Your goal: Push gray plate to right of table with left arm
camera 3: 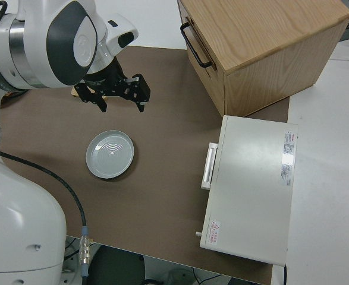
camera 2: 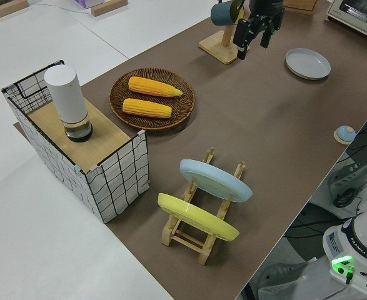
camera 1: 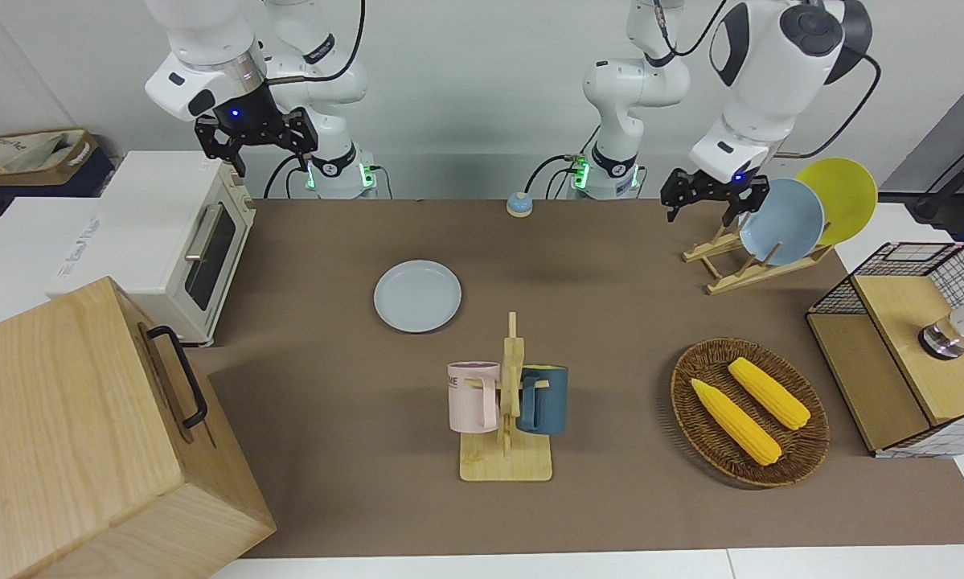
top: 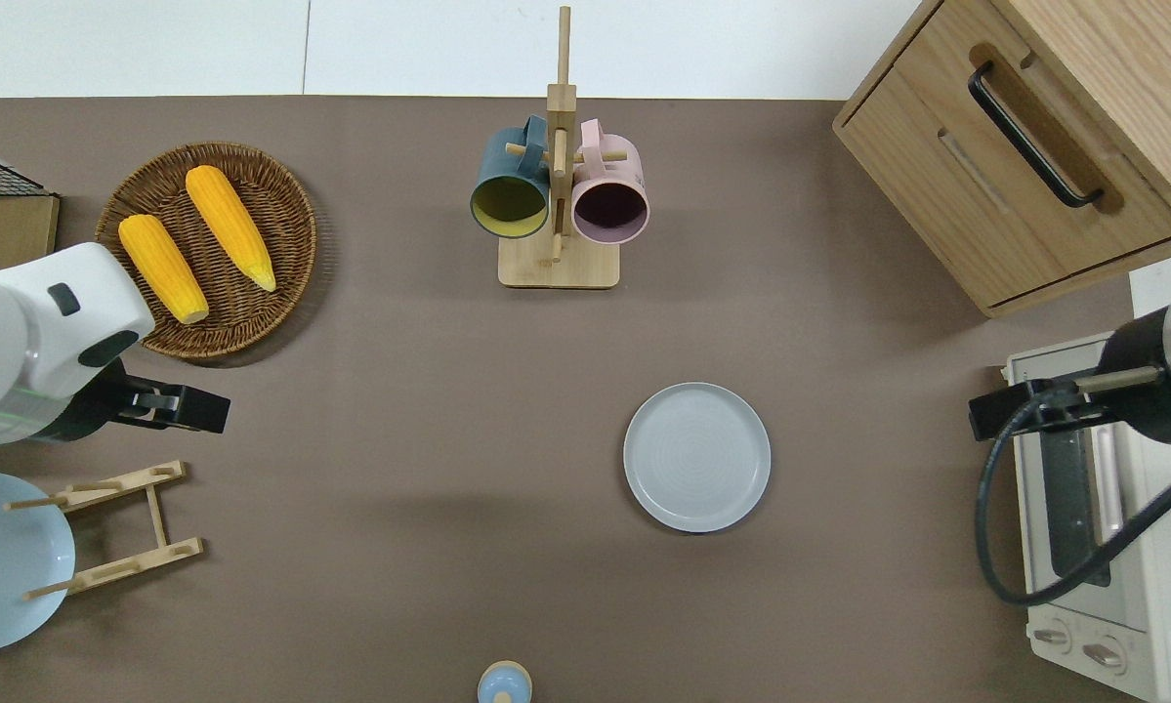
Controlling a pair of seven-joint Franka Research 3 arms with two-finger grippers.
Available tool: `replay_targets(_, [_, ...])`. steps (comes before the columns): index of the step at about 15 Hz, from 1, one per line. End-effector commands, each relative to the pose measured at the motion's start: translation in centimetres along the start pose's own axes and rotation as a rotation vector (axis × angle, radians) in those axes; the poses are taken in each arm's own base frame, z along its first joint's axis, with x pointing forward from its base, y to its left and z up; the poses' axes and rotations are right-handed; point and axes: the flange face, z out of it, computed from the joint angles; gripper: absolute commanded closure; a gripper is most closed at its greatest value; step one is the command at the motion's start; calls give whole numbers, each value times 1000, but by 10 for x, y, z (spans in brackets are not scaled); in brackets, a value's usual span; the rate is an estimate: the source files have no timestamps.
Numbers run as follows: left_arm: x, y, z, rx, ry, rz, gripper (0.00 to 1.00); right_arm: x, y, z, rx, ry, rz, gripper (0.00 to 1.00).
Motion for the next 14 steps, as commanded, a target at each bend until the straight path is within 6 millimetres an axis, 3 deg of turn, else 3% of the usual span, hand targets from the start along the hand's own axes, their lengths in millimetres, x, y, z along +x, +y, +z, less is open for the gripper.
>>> replay_targets(1, [-8,-22,-20,9,-19,9,9,-3,1,-4,4,-4,15,17])
replay_targets(4, [-14,-23,-37,-1,1,3,7,-3,1,-4,4,-4,15,17])
replay_targets(14, [-15,-16,-45,-46,38,8,7,-3,1,-4,4,-4,16,17])
